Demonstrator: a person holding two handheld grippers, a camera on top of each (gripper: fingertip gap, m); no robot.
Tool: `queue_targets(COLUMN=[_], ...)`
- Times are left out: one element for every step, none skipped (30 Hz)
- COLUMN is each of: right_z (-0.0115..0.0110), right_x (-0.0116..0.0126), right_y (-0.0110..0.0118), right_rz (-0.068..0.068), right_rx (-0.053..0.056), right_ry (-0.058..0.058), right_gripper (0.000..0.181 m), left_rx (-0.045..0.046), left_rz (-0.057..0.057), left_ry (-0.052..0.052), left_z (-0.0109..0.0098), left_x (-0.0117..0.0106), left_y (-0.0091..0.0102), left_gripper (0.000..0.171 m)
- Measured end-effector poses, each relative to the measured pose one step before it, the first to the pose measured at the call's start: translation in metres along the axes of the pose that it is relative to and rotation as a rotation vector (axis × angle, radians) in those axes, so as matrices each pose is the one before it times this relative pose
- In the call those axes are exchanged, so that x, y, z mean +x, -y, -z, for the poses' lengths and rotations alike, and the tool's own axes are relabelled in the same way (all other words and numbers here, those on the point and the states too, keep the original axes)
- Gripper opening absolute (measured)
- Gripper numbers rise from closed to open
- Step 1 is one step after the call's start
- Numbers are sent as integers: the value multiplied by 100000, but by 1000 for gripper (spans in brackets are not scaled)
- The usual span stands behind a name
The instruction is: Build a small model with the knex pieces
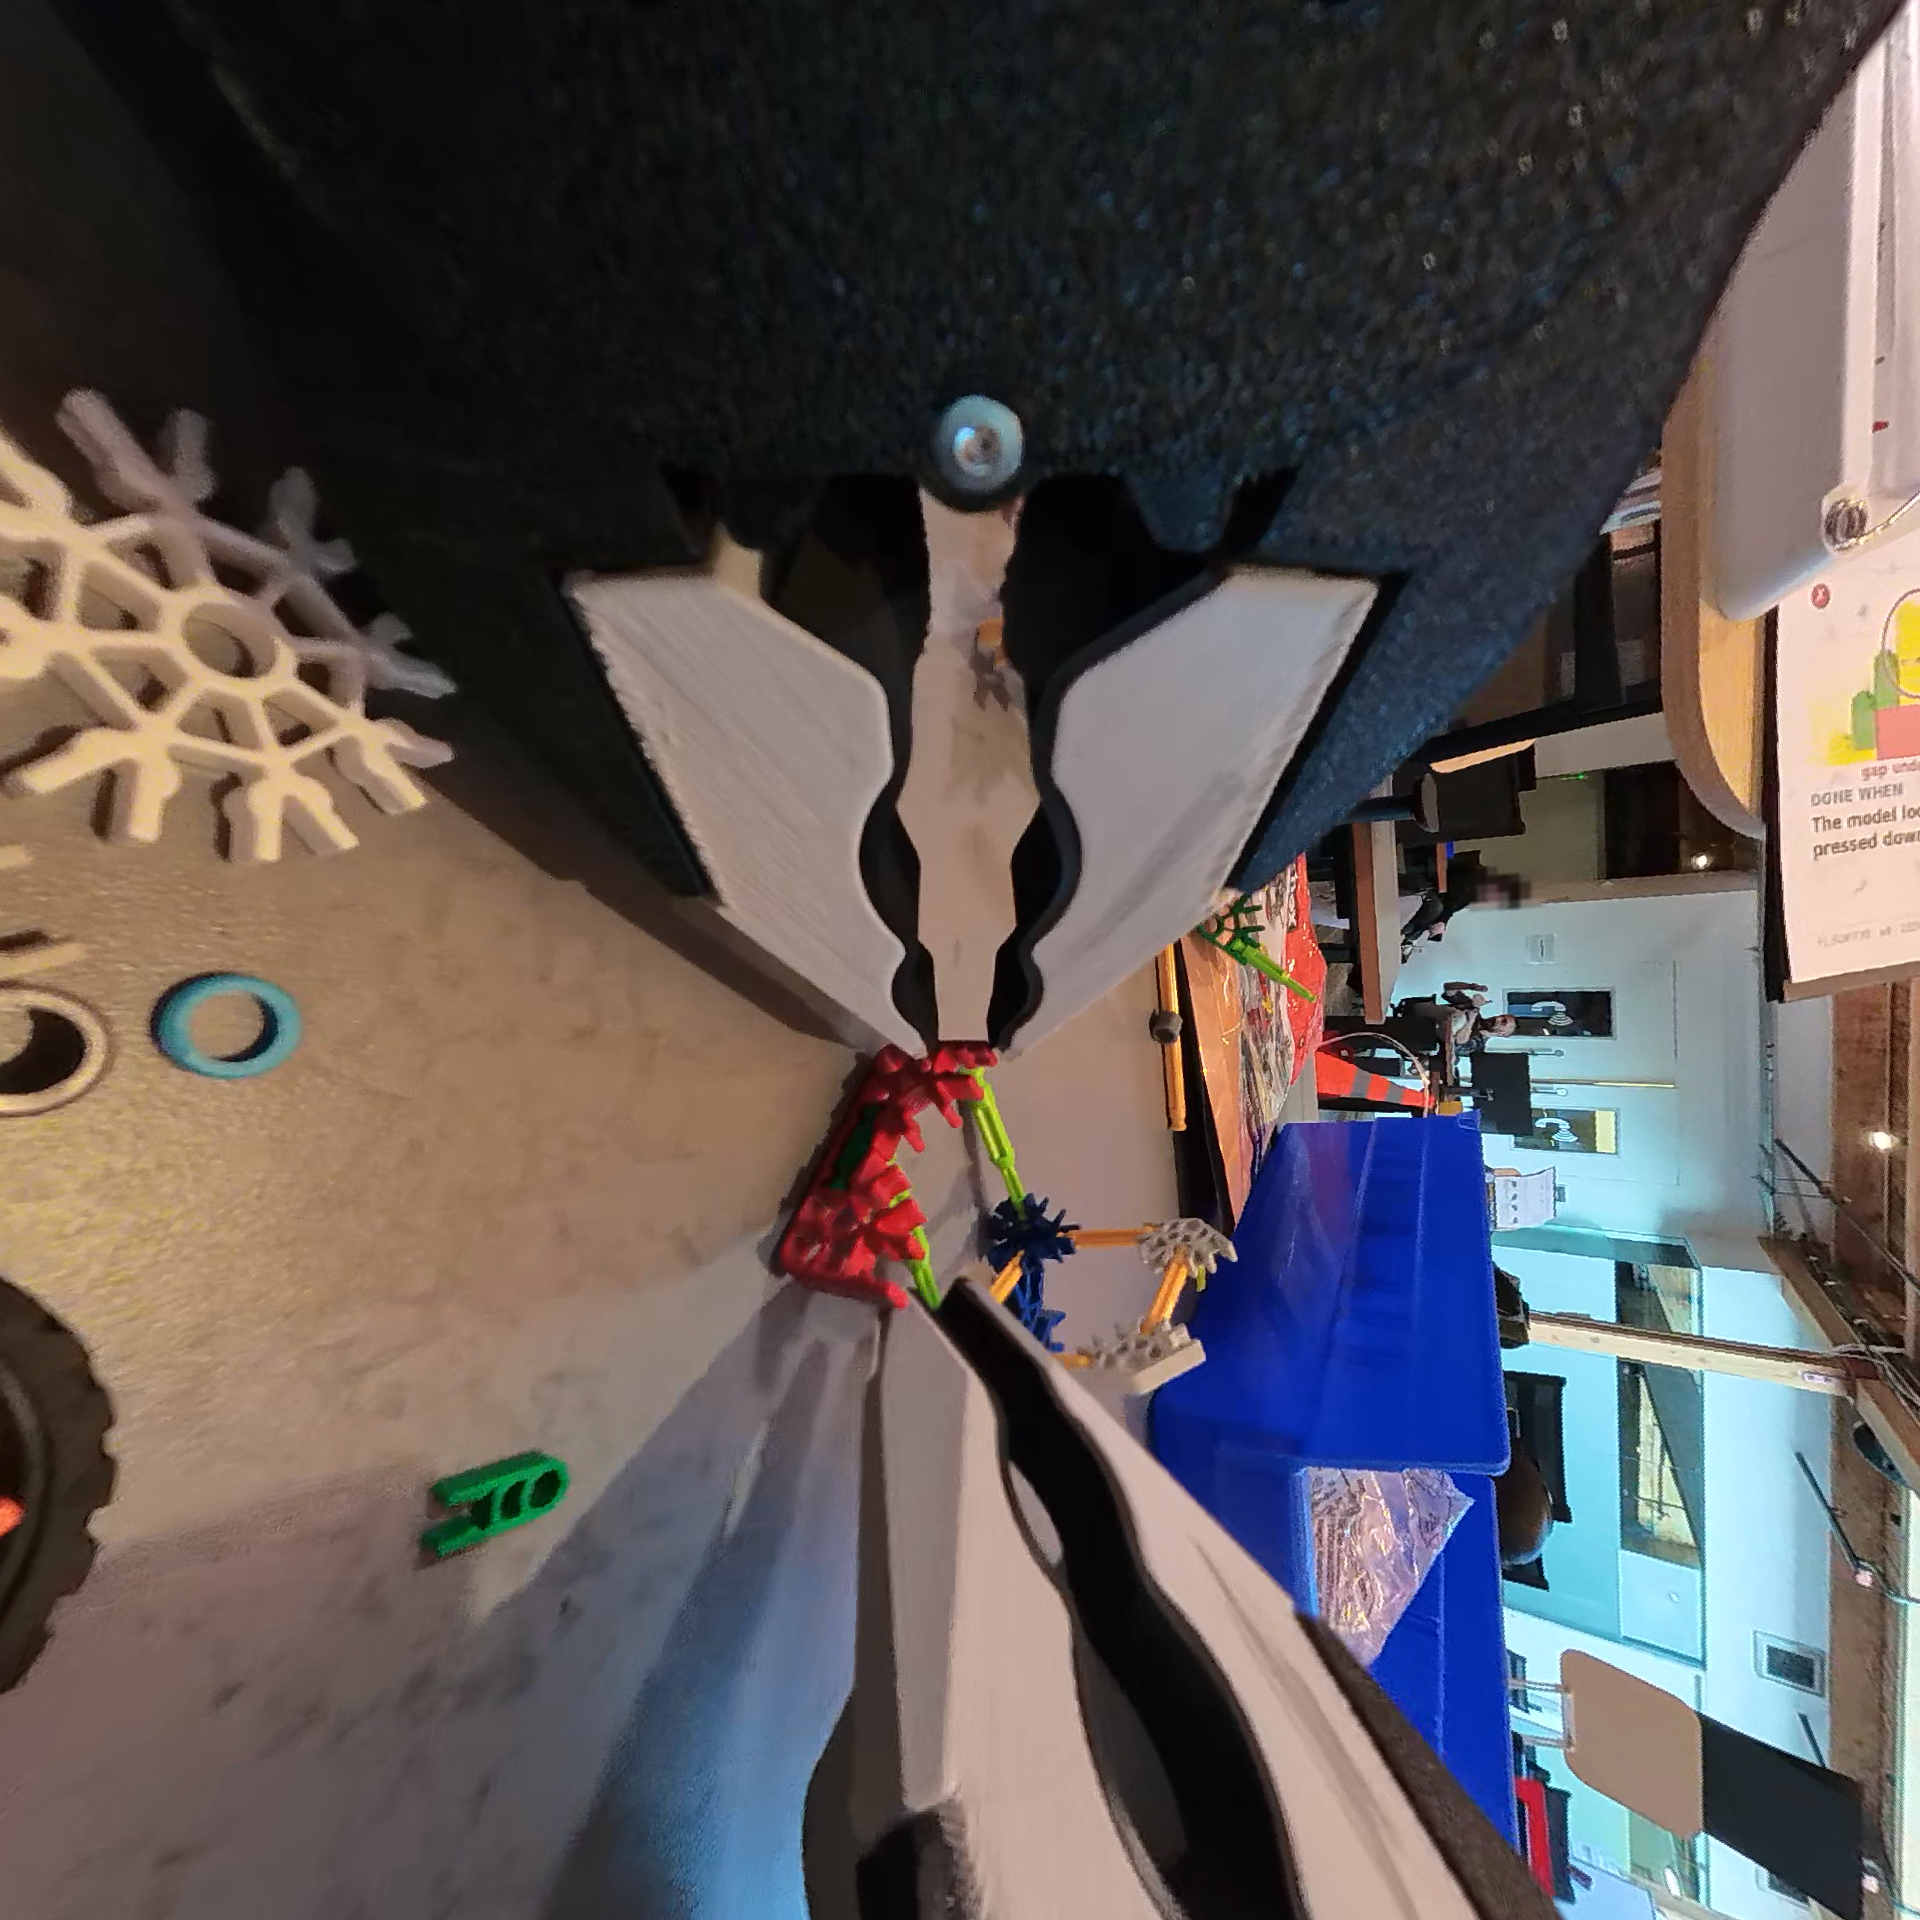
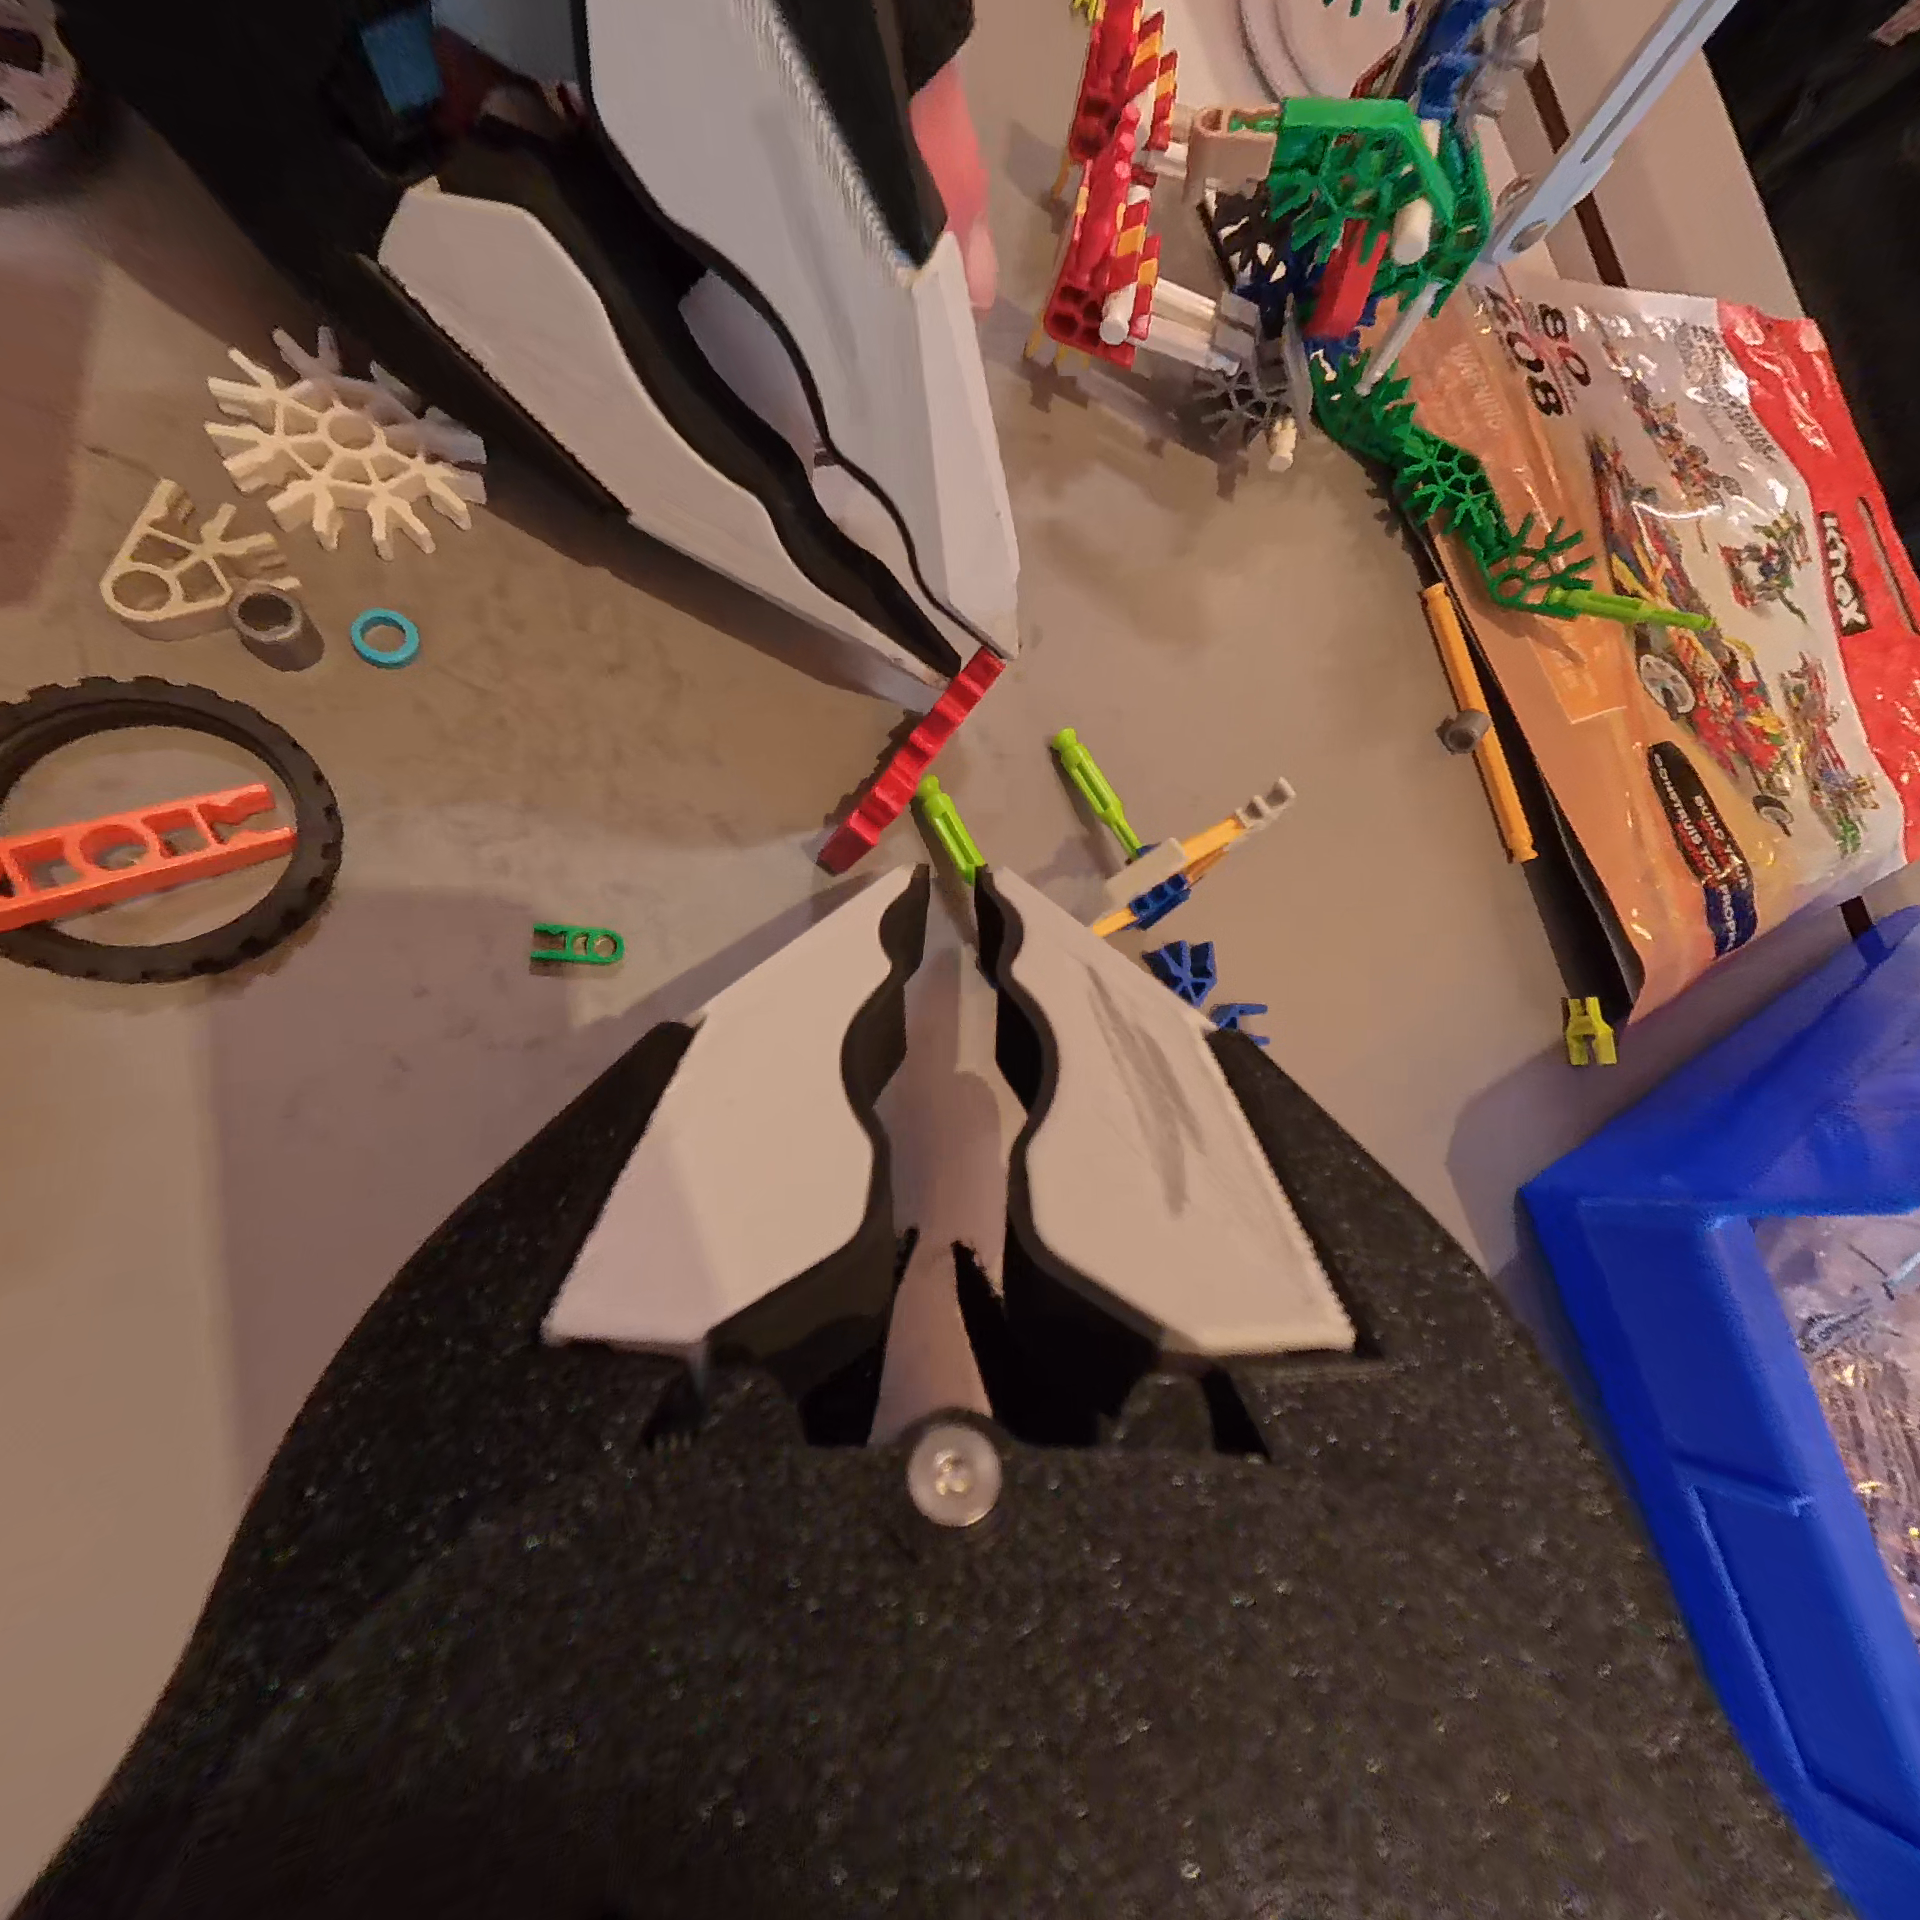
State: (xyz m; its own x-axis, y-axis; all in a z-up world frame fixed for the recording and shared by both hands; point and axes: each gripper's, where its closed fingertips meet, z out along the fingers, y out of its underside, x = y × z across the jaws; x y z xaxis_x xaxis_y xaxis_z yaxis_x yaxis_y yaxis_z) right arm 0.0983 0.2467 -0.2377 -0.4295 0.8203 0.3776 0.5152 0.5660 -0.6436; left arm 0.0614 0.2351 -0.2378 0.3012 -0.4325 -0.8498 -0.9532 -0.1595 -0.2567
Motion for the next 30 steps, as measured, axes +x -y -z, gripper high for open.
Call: queue_targets(right_z=[-143,-120,-139,-151,-105,-4,74,105,42,-58,-136,-167,-135,-67,-39,1,-3,11,16,13,16,22,33,61,83,83,16,-48,-95,-108], right_x=[-63,-97,-59,114,236,139,67,97,93,75,39,-82,-112,-34,14,48,69,47,12,12,8,-5,10,14,-72,-101,-80,-80,-12,44], right_y=[9,97,18,-155,-159,78,259,281,125,-120,-291,-276,-126,9,24,-4,5,27,48,13,-9,1,-21,28,127,131,-8,-133,-173,-122], right_rz=[554,483,452,624,786,406,-37,-168,-492,-367,138,354,444,242,-113,-107,-17,215,253,-19,-31,140,46,-48,-188,-342,-165,111,293,415], right_rx=[-320,140,-268,-1097,-1091,335,1431,1595,915,-407,-1329,-1436,-766,-72,144,96,37,139,278,124,-27,-10,-44,123,714,697,-22,-684,-1024,-882], right_ry=[-107,87,-98,-969,-1670,-994,-335,-381,-172,-125,-119,299,281,-45,-38,-134,-325,-374,-100,49,-10,19,-48,6,528,769,549,395,-114,-571], right_gripper=[8,8,8,8,8,8,8,8,8,8,8,8,8,8,8,7,5,2,0,0,0,0,0,1,6,10,11,11,12,12], left_rx=[-276,-292,-266,227,389,-292,-506,-20,-174,-932,-717,-67,-154,-429,-670,-829,-709,-481,-219,296,245,-204,-180,-83,101,507,420,205,13,-65], left_rz=[420,673,767,744,918,768,427,477,761,644,101,412,891,383,60,505,660,269,265,535,518,-196,-309,259,520,683,973,748,57,-162], left_ry=[-54,30,102,-77,-88,108,298,79,-203,-100,135,-16,-405,-115,269,270,118,329,178,71,-85,148,102,-77,-282,-264,-291,-292,-77,-136], left_z=[-17,-25,-4,38,27,-2,-30,-48,-97,-133,-112,-82,-66,-84,-82,-75,-81,-39,-7,18,13,19,30,32,63,78,69,44,13,-13], left_x=[-17,-42,-67,-58,-65,-87,-103,-39,31,26,6,8,55,24,-32,-66,-46,-103,-59,-42,-21,-43,-28,-28,-35,-55,-55,-33,-14,48], left_y=[-73,-85,-75,7,39,-59,-57,0,-65,-184,-131,-38,-45,-99,-151,-178,-166,-127,-72,24,29,-25,-30,-11,2,46,59,28,3,-5], left_gripper=[8,9,10,11,10,11,11,11,11,11,11,11,11,11,11,11,11,11,11,11,11,11,11,11,11,11,11,11,11,11])
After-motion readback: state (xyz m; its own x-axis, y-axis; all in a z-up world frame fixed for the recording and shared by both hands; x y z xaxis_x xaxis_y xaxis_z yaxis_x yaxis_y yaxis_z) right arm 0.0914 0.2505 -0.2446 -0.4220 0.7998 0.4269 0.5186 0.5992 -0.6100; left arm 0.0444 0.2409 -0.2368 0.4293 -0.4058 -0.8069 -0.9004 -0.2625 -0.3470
